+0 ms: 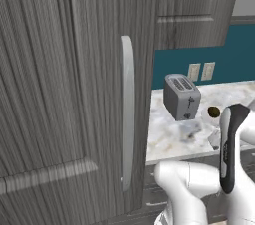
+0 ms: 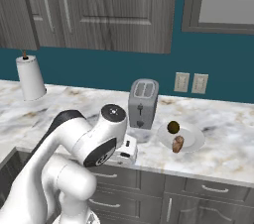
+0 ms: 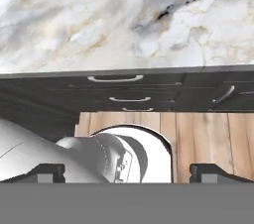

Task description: Pick the avocado and bread from the counter and place them on the plate. Then pick the jam from the cabinet and place it next to the plate. Lastly close the cabinet door.

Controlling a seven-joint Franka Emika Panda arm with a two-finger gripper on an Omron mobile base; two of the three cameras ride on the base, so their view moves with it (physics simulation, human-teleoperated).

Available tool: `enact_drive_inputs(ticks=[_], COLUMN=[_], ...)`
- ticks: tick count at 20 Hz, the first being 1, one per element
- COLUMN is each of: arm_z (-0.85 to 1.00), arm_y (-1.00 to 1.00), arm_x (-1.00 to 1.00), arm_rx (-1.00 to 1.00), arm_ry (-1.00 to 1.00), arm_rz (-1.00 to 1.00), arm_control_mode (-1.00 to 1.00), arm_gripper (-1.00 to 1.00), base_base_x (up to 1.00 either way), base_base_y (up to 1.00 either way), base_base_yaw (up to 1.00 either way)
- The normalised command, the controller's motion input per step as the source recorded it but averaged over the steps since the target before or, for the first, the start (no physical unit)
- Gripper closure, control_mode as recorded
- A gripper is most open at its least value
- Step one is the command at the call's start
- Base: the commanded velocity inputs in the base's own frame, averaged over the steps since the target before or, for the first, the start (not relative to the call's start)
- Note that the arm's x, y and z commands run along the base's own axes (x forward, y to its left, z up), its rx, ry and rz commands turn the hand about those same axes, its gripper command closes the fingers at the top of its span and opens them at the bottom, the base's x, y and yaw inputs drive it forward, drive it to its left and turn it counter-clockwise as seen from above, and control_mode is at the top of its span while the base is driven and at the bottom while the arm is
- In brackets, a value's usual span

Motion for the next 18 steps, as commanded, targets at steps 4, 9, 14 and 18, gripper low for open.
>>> enact_drive_inputs(ticks=[4,9,14,18], arm_z=[0.04,0.09,0.06,0.0], arm_y=[0.52,0.41,0.41,0.49], arm_x=[-0.25,-0.03,0.0,0.0], arm_rx=[0.0,0.0,0.0,-0.02], arm_ry=[0.0,-0.02,-0.03,-0.06], arm_rz=[0.02,0.0,0.0,-0.02], arm_control_mode=[-1.0,-1.0,-1.0,-1.0], arm_gripper=[-1.0,-1.0,-1.0,-1.0], base_base_x=[0.0,0.0,0.0,0.0], base_base_y=[0.0,0.0,0.0,0.0], base_base_yaw=[0.0,0.0,0.0,0.0])
